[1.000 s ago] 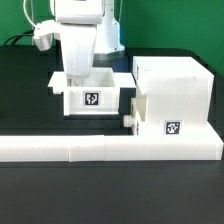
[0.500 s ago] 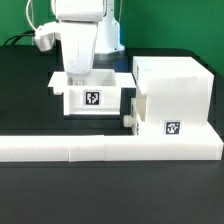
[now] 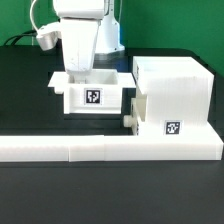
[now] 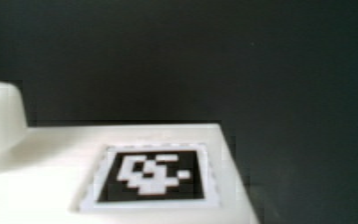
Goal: Assemble drawer
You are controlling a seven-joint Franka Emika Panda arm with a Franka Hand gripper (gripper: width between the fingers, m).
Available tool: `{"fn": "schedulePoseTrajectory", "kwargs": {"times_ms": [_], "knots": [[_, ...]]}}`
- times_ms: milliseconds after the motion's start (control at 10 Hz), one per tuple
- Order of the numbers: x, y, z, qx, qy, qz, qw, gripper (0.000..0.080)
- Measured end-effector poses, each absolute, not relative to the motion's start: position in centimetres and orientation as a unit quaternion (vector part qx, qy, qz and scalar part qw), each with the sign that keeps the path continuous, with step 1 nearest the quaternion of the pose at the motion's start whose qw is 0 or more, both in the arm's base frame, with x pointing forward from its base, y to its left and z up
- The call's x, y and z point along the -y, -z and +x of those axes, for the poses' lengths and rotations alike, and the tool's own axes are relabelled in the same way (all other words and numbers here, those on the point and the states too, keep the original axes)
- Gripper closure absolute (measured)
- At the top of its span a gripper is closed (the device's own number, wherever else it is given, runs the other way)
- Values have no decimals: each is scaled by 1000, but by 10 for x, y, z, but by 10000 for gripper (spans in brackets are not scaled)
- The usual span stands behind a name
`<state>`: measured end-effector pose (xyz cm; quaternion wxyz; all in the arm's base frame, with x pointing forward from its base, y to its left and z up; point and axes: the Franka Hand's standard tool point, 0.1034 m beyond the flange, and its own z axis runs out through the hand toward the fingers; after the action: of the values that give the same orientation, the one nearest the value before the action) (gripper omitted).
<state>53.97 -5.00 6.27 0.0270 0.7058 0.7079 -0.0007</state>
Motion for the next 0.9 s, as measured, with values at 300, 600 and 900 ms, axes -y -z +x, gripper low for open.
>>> {"fn": "schedulePoseTrajectory", "kwargs": {"times_ms": [300,600,900], "knots": [[31,-66,544,-676,7,737,19,757],[17,-66,549,-660,6,751,19,757],[14,-62,547,-661,8,750,15,757]]}}
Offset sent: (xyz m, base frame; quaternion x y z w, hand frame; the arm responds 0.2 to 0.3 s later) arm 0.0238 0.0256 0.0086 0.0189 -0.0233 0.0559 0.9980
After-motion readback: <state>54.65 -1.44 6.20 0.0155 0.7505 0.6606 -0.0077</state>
